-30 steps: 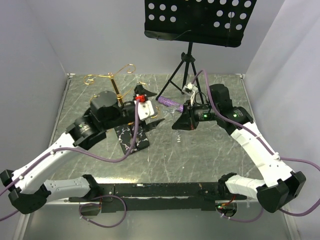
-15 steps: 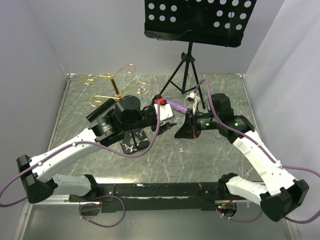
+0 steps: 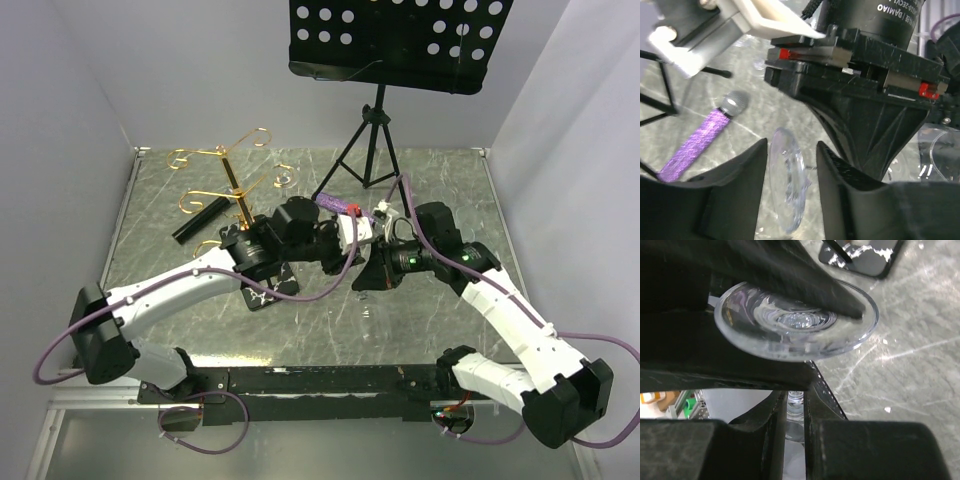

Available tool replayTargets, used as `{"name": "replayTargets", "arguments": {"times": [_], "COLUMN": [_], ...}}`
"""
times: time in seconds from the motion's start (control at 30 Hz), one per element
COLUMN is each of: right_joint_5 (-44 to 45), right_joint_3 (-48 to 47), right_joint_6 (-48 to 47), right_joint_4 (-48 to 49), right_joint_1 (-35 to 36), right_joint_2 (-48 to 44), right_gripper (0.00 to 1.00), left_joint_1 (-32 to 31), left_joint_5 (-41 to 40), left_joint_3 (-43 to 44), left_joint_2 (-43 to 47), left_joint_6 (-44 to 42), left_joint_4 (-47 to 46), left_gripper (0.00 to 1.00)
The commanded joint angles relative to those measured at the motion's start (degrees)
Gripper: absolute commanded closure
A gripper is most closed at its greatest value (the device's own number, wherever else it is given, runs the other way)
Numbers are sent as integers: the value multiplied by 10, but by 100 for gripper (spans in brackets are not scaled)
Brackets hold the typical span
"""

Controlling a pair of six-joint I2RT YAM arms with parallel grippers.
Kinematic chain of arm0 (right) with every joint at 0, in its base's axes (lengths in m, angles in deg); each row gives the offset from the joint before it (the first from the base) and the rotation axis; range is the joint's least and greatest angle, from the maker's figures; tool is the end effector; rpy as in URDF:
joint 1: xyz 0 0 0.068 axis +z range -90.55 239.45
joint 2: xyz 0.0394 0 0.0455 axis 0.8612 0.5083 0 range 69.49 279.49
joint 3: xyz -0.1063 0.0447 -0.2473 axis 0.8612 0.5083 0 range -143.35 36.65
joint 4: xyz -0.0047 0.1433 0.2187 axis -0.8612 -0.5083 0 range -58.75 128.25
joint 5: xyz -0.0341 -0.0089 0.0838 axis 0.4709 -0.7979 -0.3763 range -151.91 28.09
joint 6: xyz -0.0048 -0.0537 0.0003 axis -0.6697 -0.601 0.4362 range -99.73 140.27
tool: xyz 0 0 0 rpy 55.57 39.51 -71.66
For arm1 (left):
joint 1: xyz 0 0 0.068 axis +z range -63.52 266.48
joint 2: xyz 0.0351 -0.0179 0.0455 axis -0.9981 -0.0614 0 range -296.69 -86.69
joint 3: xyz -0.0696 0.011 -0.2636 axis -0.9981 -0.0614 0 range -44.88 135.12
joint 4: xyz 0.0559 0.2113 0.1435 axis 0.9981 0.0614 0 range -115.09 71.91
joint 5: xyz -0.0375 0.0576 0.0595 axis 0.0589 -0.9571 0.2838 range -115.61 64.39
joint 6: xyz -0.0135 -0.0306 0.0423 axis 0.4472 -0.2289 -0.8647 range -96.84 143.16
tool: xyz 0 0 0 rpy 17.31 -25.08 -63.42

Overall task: Take the wine glass off the wine glass rack
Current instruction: Place the wine glass at the center of the board.

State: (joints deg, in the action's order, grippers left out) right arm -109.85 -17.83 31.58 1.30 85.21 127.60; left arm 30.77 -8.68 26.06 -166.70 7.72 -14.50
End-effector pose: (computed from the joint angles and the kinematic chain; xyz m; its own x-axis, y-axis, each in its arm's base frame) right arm 0.1716 0.1122 0.3185 -0.7311 -0.2070 -0.6501 -0.6687 0.4068 0.6224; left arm 0.1759 -0.2763 0.3578 0.0690 0.3511 -0.9338 0.9613 0.2270 0.1564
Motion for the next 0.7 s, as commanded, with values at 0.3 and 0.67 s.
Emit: {"name": "replayTargets", "arguments": {"times": [0.3,0.67], "right_joint_5": [-33,7], "right_joint_3": [67,37], "right_joint_6": [50,-29], "right_joint_4": [21,-51], "right_joint_1": [-41,-76], "right_joint_2": [-32,-50], "right_gripper": [99,25], "left_joint_1": [-9,-9], "left_joint_5": [85,127], "left_joint_3": [-16,-38], "left_joint_2": [-68,-124], "left_joint_6": [69,139], "left_joint_4": [-32,-87], "left_gripper": [99,99]}}
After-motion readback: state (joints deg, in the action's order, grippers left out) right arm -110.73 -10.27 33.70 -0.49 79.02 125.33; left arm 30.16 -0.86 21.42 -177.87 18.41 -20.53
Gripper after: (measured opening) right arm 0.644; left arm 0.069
